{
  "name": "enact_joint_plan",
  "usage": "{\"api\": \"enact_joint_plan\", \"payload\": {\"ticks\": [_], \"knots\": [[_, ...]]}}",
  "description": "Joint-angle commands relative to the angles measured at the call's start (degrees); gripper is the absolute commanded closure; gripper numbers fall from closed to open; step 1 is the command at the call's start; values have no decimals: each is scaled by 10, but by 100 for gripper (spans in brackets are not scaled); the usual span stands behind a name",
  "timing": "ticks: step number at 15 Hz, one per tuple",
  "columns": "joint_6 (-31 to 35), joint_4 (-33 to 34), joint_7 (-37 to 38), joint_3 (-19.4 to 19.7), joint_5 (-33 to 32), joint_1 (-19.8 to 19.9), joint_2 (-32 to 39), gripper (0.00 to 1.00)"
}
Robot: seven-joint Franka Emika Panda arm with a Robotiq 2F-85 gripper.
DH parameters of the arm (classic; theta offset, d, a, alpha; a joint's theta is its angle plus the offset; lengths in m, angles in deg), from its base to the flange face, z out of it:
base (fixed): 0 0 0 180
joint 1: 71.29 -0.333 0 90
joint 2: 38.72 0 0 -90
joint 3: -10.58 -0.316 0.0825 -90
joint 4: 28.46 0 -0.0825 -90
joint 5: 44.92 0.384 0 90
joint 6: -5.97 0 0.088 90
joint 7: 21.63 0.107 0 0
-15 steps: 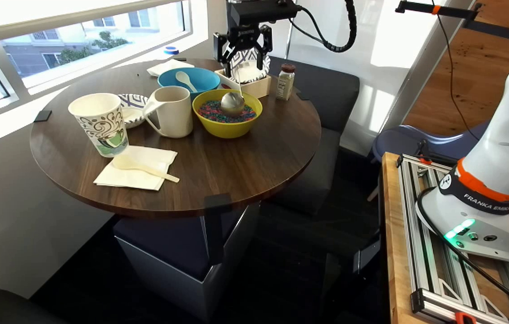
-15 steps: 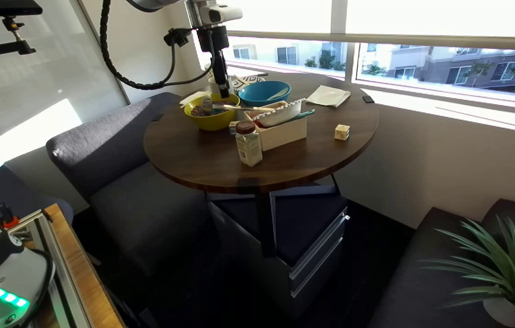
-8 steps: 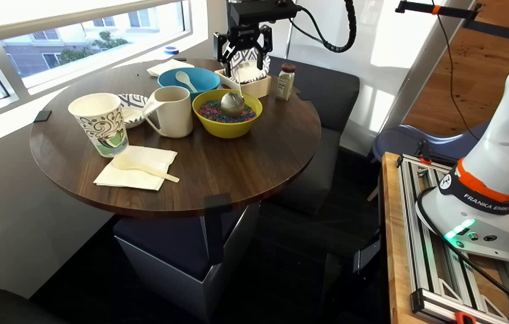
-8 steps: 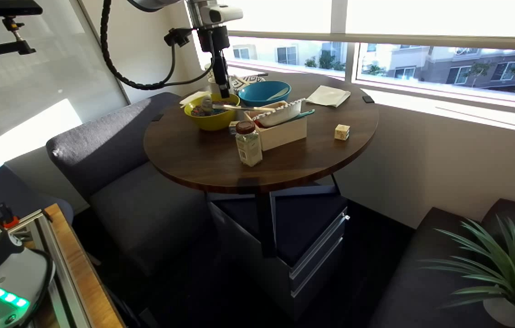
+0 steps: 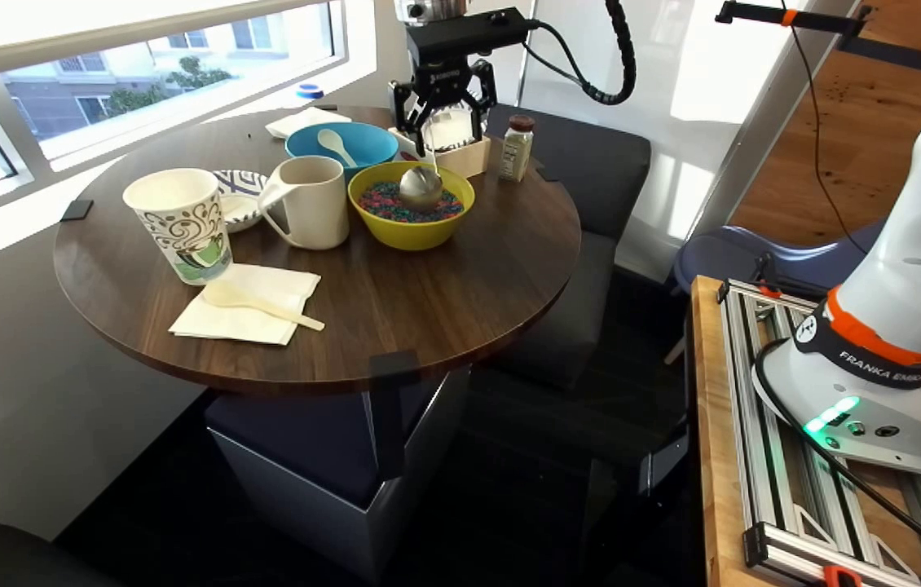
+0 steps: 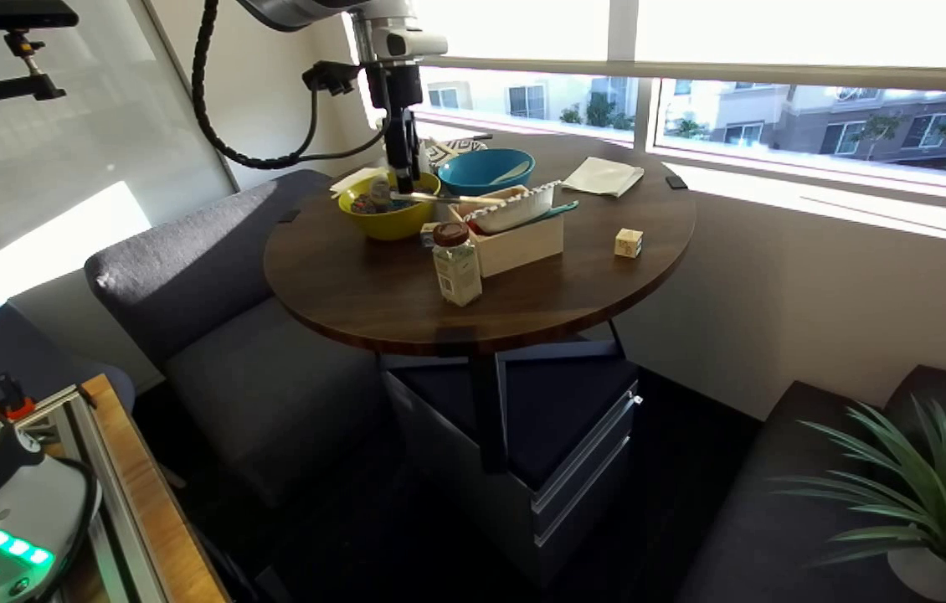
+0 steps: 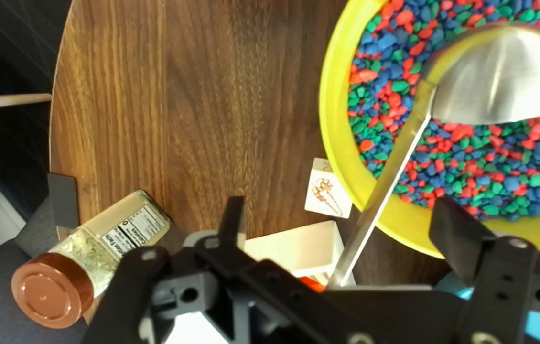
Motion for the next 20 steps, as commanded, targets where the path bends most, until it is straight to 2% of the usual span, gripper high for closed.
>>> {"api": "enact_joint_plan", "payload": {"ticks": [1,2,3,4,6,13,16,19,20], "knots": [[-36,34,22,6,2,-12,30,28],[-39,38,28,7,-1,-14,35,41],[-50,44,31,6,0,-15,40,48],[-55,49,32,6,1,-16,45,49],[-63,58,37,6,0,-18,53,60],[-90,88,47,6,0,-28,78,64],[-98,98,49,6,-1,-32,87,75],[-102,105,52,7,-3,-37,93,74],[-104,107,52,7,-4,-38,95,78]]}}
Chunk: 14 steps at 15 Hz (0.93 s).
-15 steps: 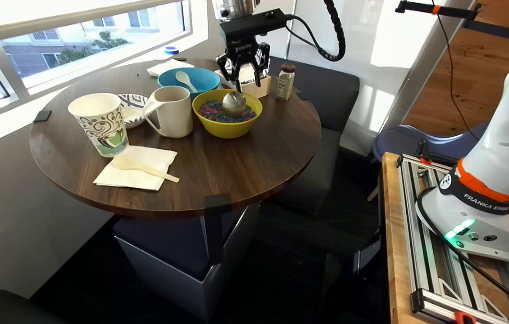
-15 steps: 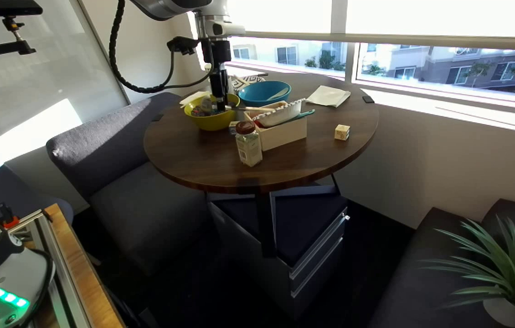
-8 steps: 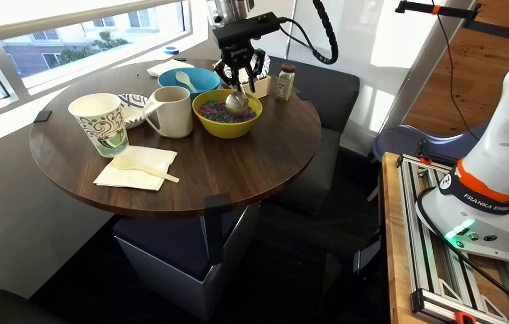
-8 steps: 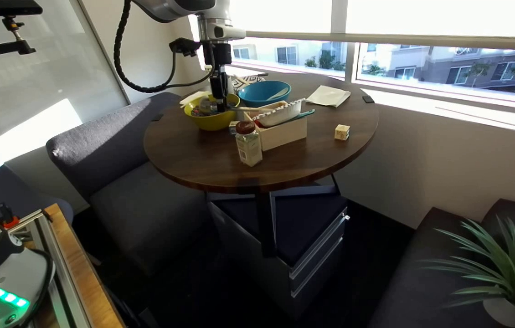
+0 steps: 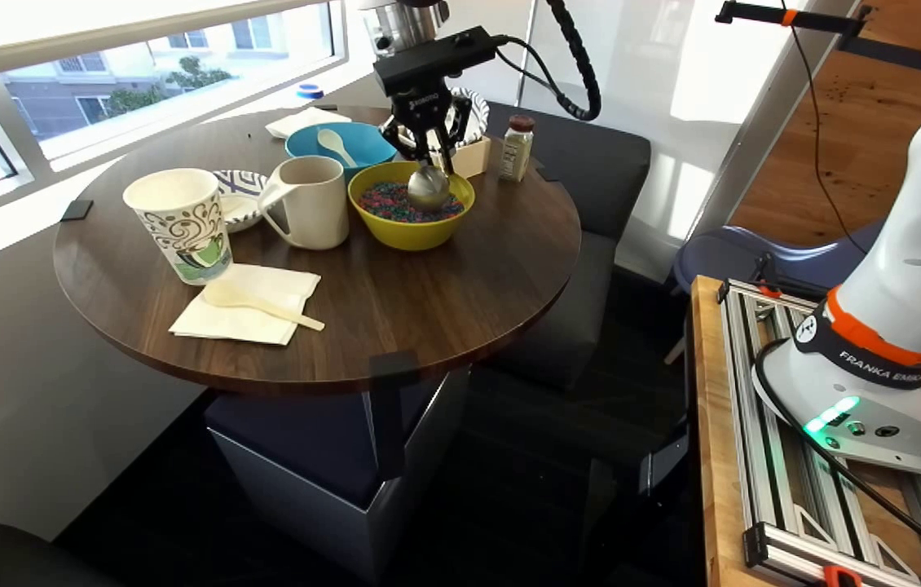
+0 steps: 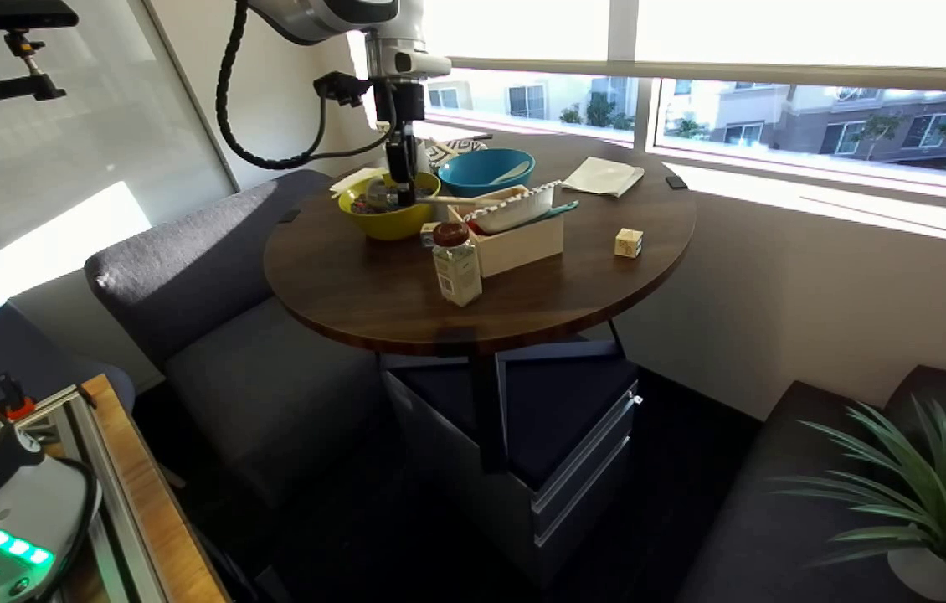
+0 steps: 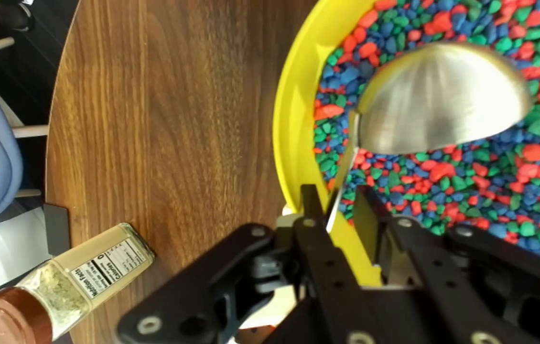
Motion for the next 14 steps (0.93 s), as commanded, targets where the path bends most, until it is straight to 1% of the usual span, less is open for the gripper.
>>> {"api": "enact_joint_plan", "payload": {"ticks": [1,2,3,4,5,7,8,9,14], "knots": [[-23,21,16,7,-4,-13,17,79],[-24,21,17,7,-4,-13,17,84],[-24,22,19,7,-4,-14,19,84],[-25,23,20,7,-4,-15,19,91],[-25,23,21,7,-5,-16,20,90],[-24,22,23,7,-9,-17,17,94],[-24,21,22,7,-9,-18,15,92],[-25,19,24,7,-11,-19,10,94],[-20,11,19,4,-20,-25,-11,92]]}}
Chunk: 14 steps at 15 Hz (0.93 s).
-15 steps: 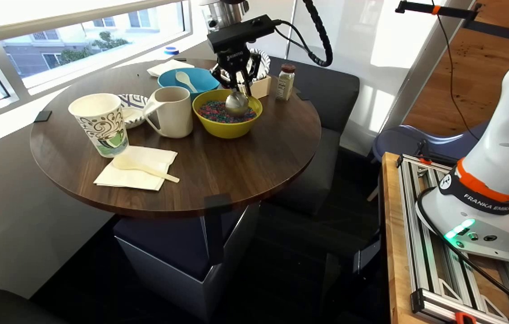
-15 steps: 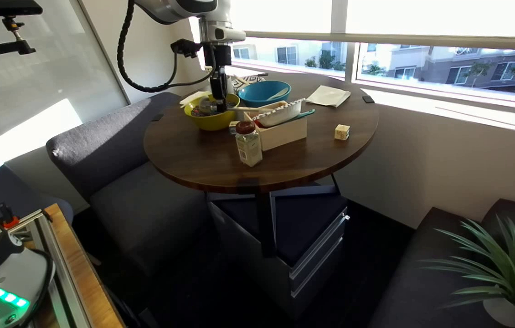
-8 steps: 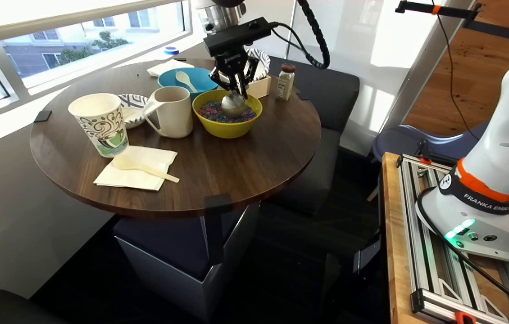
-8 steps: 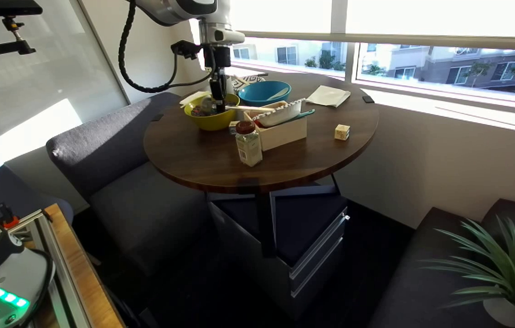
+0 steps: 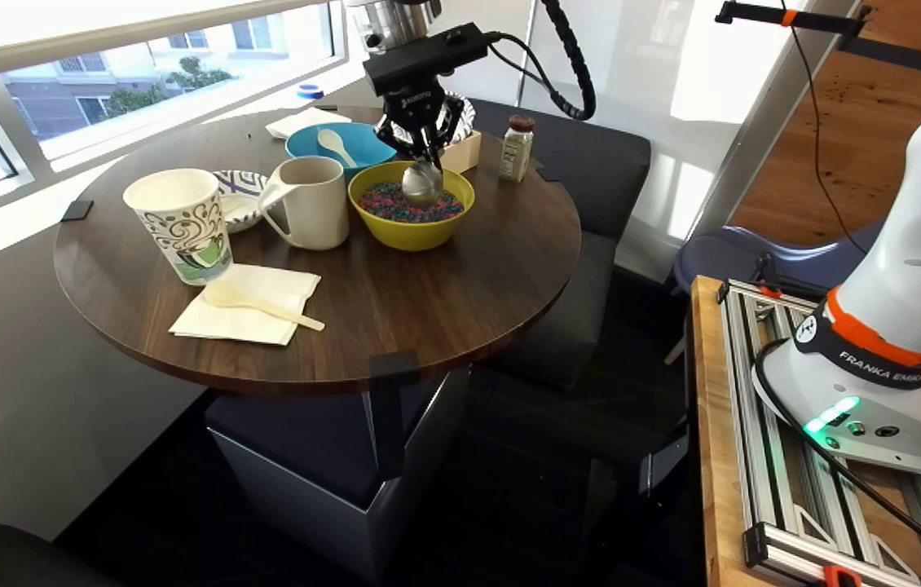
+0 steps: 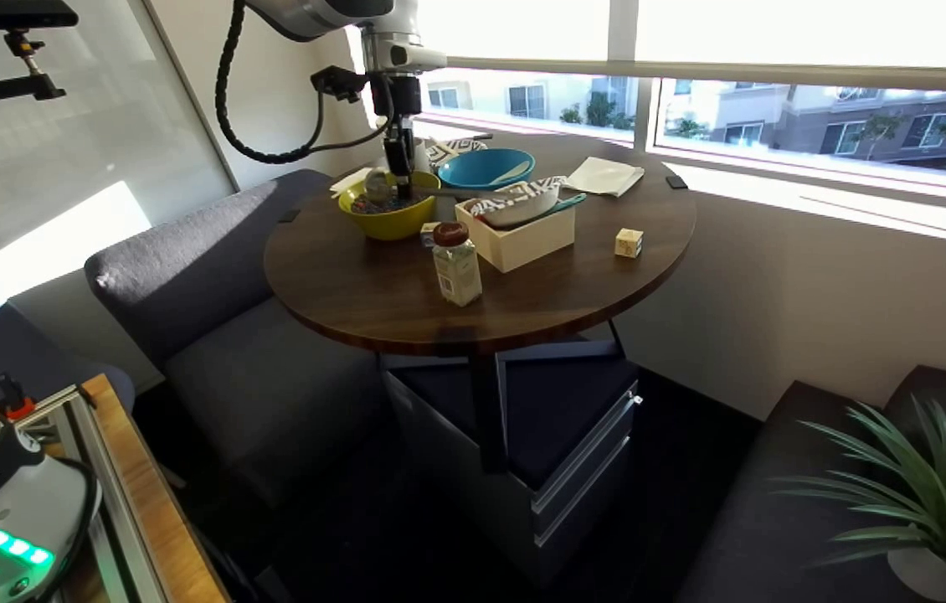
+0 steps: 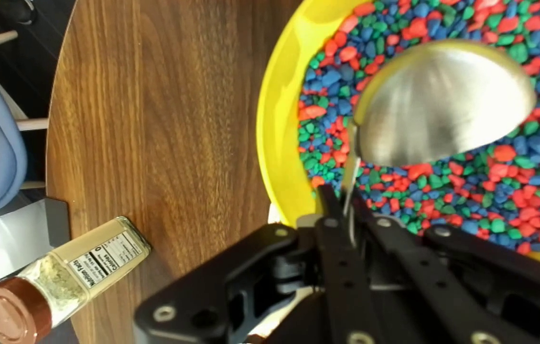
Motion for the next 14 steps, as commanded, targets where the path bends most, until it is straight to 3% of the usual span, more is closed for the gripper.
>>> {"api": "enact_joint_plan", "payload": {"ticks": [1,14], "knots": [[-10,-5,6,3,-11,-12,-18,93],[16,-37,27,1,-55,-27,-64,93]]}}
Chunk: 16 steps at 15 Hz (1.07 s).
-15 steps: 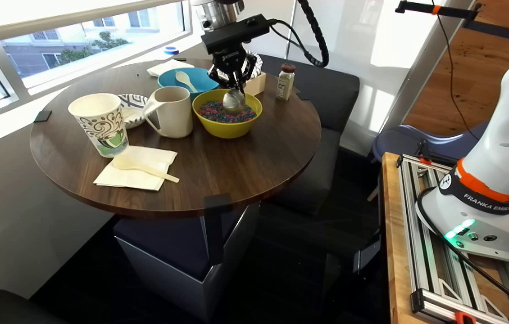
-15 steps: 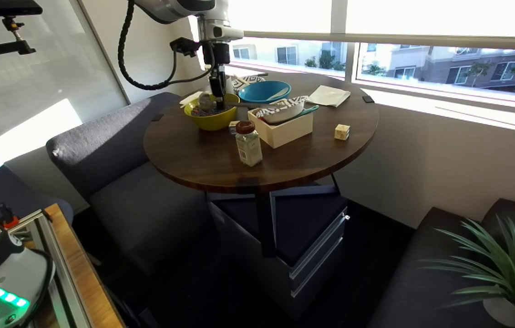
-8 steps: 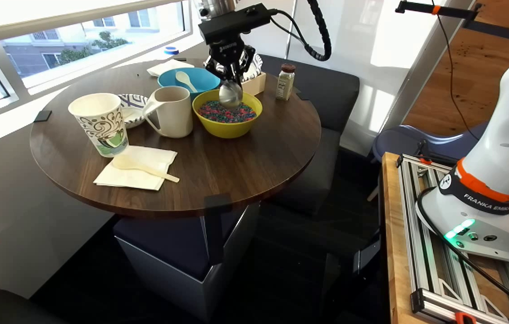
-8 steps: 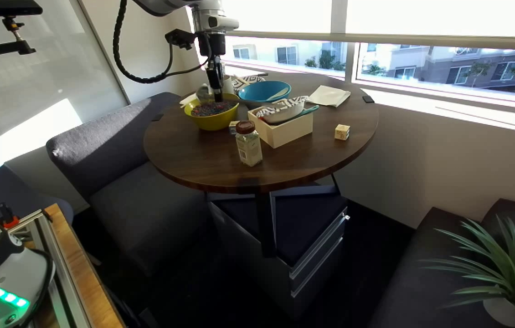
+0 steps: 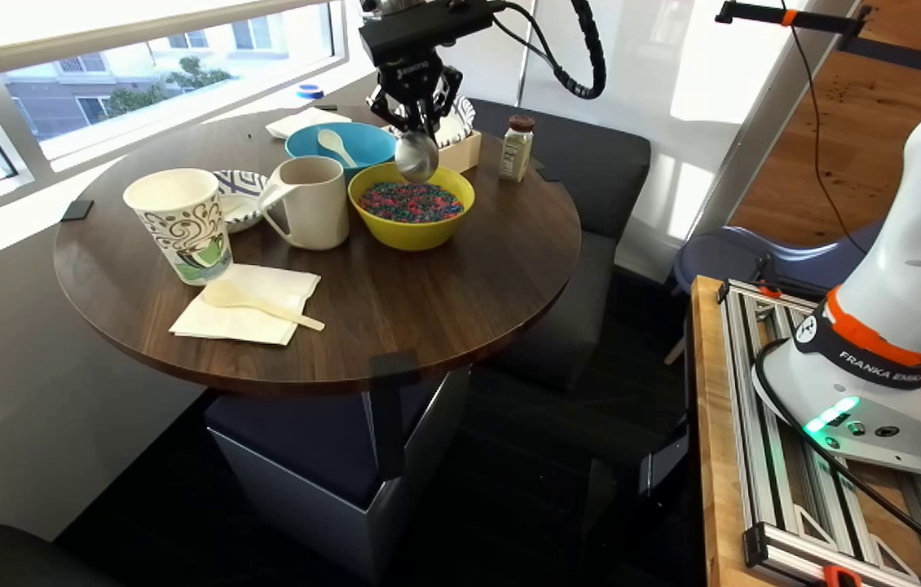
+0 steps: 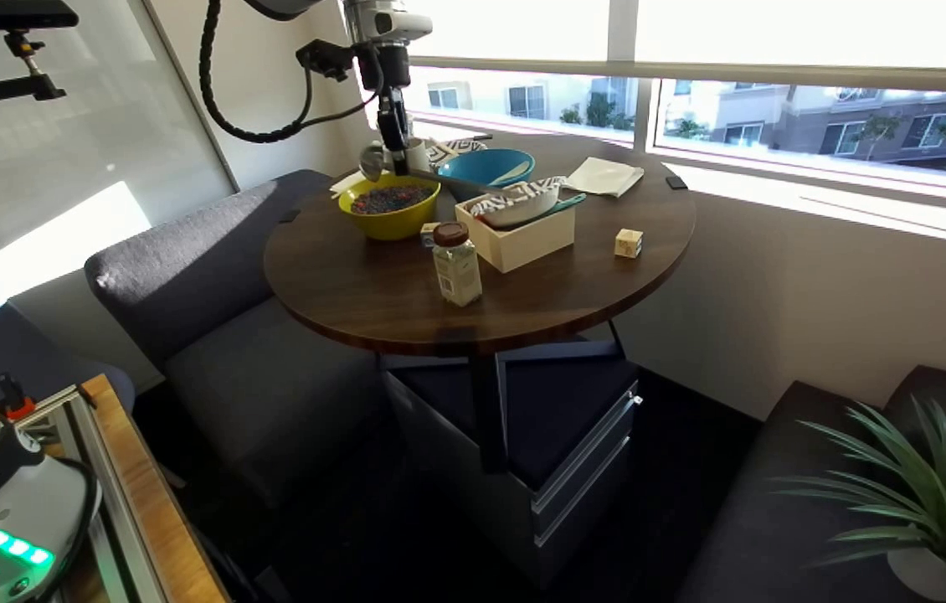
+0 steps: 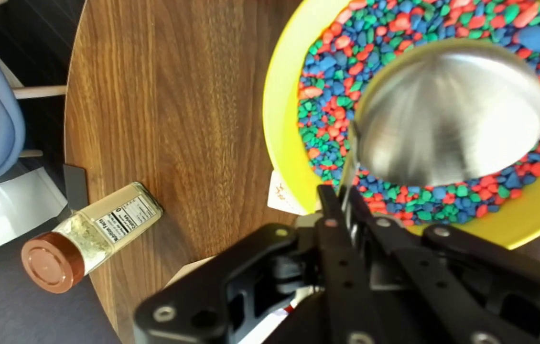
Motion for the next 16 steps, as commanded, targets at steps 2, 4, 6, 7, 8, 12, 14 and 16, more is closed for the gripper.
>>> {"api": "enact_joint_plan", "payload": {"ticks": [2,4,6,7,8,12,14,16], "knots": [[16,-38,22,-1,-33,-14,-36,93],[17,-44,22,-4,-38,-15,-43,94],[19,-49,22,-5,-41,-15,-48,93],[21,-52,21,-6,-42,-14,-50,94],[23,-55,18,-6,-41,-13,-52,92],[31,-70,-44,-14,-22,-2,-65,95],[45,-80,-126,-20,7,12,-75,94],[90,-108,-193,-16,12,24,-91,93]]}}
